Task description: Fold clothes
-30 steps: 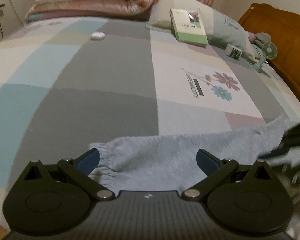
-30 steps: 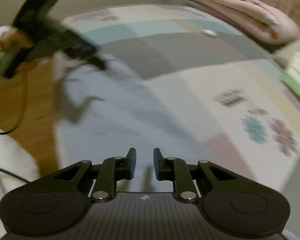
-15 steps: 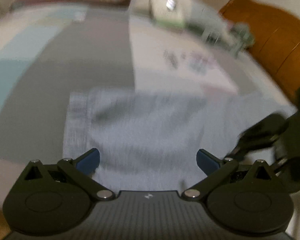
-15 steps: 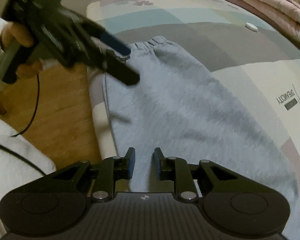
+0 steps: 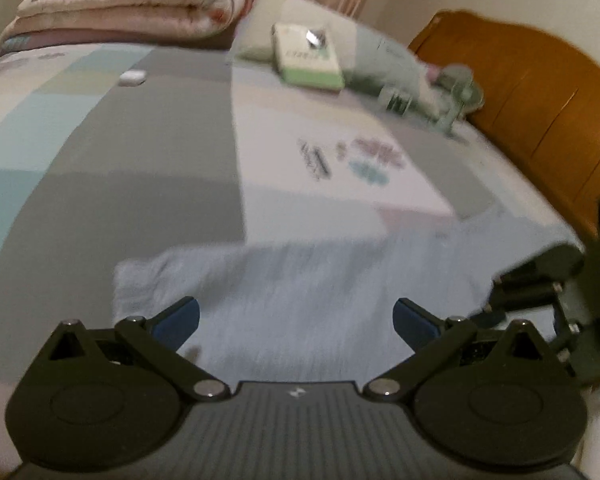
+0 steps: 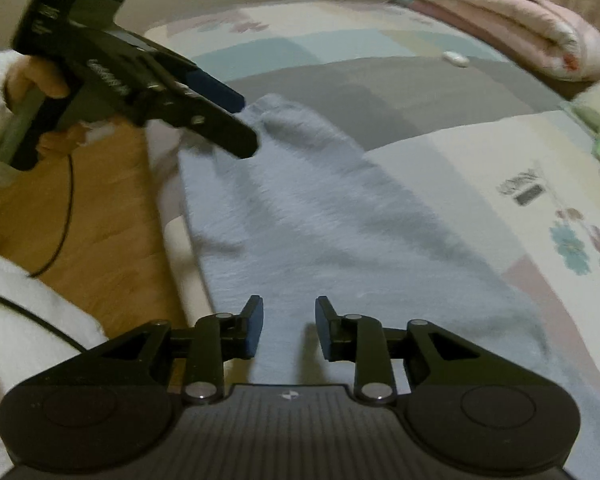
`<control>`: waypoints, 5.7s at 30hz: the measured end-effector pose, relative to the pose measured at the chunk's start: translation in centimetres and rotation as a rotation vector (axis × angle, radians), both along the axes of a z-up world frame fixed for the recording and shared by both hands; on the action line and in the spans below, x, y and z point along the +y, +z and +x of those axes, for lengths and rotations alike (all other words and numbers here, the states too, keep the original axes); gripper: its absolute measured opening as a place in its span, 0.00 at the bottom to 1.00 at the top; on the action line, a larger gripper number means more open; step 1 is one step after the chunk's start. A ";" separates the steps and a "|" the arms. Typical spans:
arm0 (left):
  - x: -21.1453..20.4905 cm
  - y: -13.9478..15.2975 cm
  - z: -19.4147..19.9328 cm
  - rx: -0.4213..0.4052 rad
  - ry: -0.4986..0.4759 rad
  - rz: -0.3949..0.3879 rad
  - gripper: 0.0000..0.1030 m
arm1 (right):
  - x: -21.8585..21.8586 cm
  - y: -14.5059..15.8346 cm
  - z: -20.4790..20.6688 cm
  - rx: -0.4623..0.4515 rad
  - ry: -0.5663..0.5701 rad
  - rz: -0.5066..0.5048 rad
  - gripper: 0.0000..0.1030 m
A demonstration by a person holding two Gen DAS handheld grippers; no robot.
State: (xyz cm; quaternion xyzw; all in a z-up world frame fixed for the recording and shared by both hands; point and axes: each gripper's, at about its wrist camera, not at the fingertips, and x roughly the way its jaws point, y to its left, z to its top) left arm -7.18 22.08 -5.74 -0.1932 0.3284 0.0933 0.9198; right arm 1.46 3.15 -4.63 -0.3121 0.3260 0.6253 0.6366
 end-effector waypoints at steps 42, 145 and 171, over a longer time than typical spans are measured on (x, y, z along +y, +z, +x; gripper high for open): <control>-10.6 -4.3 9.6 0.249 -0.212 0.187 0.99 | -30.5 -4.2 14.0 -0.052 -1.045 0.010 0.89; -15.2 -3.1 11.3 0.252 -0.284 0.217 0.99 | -26.4 -3.9 9.0 -0.119 -1.004 -0.013 1.00; -19.5 -2.6 13.5 0.246 -0.453 0.168 0.99 | -34.4 -2.4 13.8 -0.074 -1.080 0.113 1.00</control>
